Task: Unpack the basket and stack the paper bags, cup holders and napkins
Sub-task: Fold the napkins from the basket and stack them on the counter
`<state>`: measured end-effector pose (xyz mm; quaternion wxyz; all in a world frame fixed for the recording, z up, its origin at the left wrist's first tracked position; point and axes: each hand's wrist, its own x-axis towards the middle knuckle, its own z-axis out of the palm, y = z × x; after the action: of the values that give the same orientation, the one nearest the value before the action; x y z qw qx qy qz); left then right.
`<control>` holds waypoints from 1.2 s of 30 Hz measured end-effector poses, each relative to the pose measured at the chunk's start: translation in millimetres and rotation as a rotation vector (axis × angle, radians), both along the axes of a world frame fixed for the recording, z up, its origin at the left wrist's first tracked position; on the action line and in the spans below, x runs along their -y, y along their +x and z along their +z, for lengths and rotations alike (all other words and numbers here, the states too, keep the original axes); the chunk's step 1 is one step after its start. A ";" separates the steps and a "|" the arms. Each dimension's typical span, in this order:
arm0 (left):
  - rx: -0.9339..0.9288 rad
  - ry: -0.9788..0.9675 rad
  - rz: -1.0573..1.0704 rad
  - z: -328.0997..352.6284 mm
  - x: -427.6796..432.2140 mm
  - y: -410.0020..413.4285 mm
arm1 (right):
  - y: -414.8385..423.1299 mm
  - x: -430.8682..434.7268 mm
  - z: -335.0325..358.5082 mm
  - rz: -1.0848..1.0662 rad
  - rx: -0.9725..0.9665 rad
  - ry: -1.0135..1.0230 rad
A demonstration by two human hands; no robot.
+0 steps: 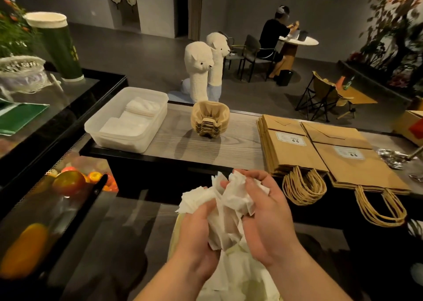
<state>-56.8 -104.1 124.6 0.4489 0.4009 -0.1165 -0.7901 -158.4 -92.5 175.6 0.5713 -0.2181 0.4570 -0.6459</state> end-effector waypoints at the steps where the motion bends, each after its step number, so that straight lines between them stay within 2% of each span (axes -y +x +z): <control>1: -0.027 -0.002 -0.020 -1.0 -0.5 1.3 | -2.7 1.0 1.1 0.020 0.036 0.023; 6: -0.182 0.004 -0.137 -2.5 -2.9 6.6 | -21.4 4.7 3.7 0.090 0.283 0.177; 8: -0.314 0.002 -0.154 -3.5 -1.6 12.5 | -25.4 3.9 4.8 0.093 0.372 0.206; 13: -0.419 -0.011 -0.183 -10.7 0.3 24.1 | -27.5 -0.2 0.3 0.143 0.441 0.223; 18: -0.327 0.000 -0.196 -15.4 -0.4 22.3 | -29.7 -7.8 3.9 0.258 0.324 0.179; 20: -0.312 -0.014 -0.173 -16.3 -1.9 21.0 | -31.8 -8.9 4.6 0.288 0.348 0.176; 22: -0.378 -0.013 -0.134 -14.7 -2.0 21.6 | -35.0 -9.1 2.8 0.321 0.352 0.157; 25: -0.500 -0.002 -0.141 -14.7 1.4 22.7 | -39.3 -10.4 -1.5 0.372 0.184 0.102; 27: -0.490 -0.041 -0.174 -13.3 2.6 23.4 | -41.4 -11.1 -2.8 0.380 0.070 0.053; 30: -0.469 -0.088 -0.190 -17.8 2.9 23.7 | -42.8 -9.2 -4.7 0.355 0.046 0.002; 36: -0.557 -0.105 -0.186 -18.0 -1.8 25.4 | -41.7 -9.5 -9.8 0.322 -0.153 -0.033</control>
<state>-31.4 -102.3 106.6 0.4094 0.1326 -0.0656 -0.9003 -200.1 -83.0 165.7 0.6272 -0.3463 0.4476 -0.5351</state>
